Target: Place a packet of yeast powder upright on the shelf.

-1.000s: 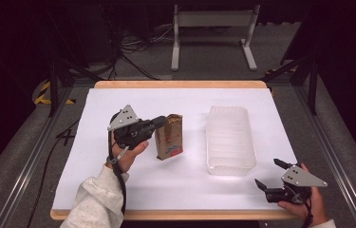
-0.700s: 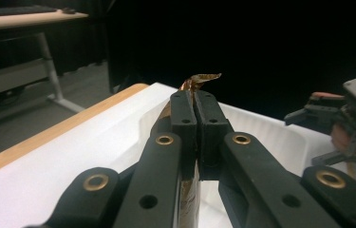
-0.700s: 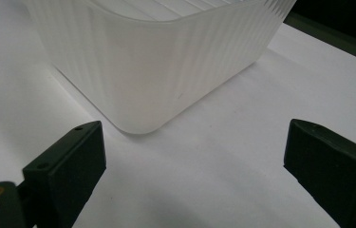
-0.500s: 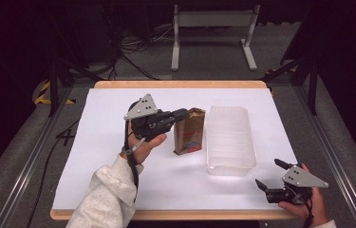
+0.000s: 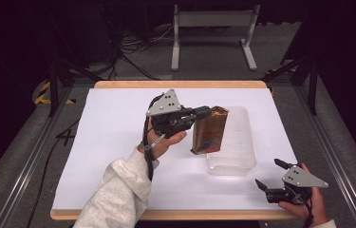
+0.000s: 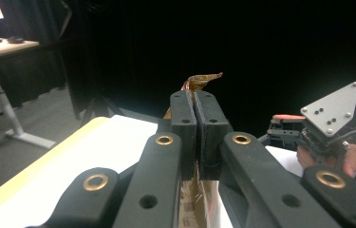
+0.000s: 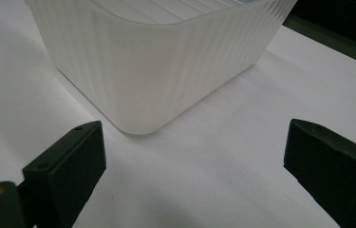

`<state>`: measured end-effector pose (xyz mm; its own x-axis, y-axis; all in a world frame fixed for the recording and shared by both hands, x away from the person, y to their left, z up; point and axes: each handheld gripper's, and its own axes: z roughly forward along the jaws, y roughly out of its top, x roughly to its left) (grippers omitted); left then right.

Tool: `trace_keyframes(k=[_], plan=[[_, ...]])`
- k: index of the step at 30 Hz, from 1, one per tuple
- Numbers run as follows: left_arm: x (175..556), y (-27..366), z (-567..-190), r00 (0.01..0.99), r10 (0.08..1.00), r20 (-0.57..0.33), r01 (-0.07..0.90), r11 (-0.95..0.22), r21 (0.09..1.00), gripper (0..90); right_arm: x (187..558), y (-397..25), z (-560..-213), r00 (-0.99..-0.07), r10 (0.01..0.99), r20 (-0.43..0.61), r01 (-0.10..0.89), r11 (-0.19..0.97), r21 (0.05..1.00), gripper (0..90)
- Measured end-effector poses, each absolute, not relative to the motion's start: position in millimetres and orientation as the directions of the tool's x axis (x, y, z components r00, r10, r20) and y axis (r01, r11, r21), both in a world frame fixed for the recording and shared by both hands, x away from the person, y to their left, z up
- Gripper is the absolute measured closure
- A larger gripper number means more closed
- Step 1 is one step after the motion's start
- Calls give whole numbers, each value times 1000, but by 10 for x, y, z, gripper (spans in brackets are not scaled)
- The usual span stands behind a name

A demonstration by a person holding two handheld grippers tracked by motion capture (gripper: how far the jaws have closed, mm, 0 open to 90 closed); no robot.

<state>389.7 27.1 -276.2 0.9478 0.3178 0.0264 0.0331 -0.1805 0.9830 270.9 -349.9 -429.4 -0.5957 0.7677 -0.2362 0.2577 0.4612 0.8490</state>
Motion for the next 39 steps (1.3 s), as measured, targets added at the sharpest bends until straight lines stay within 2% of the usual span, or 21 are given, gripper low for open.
trace_keyframes(k=[7,12,15,20,34,39], plan=[[4015,146,-2814,956,292,19,36,-184,982,879,2718,-3507,-4305,-599,764,-240,255,466,847,73],[4125,2,-2844,963,262,63,-1,-232,973,879,2718,-3500,-4314,-599,763,-242,259,471,843,73],[4182,-74,-2883,971,237,36,18,-220,975,879,2718,-3499,-4313,-601,761,-246,258,475,841,73],[4142,-173,-2942,982,188,19,19,-198,980,878,2715,-3511,-4312,-600,762,-242,257,471,844,72],[3963,-234,-2847,988,146,50,-24,-176,984,877,2715,-3490,-4310,-605,758,-243,256,474,842,72],[4000,-299,-2973,989,145,16,10,-181,983,877,2716,-3489,-4310,-609,756,-239,259,475,841,71]])
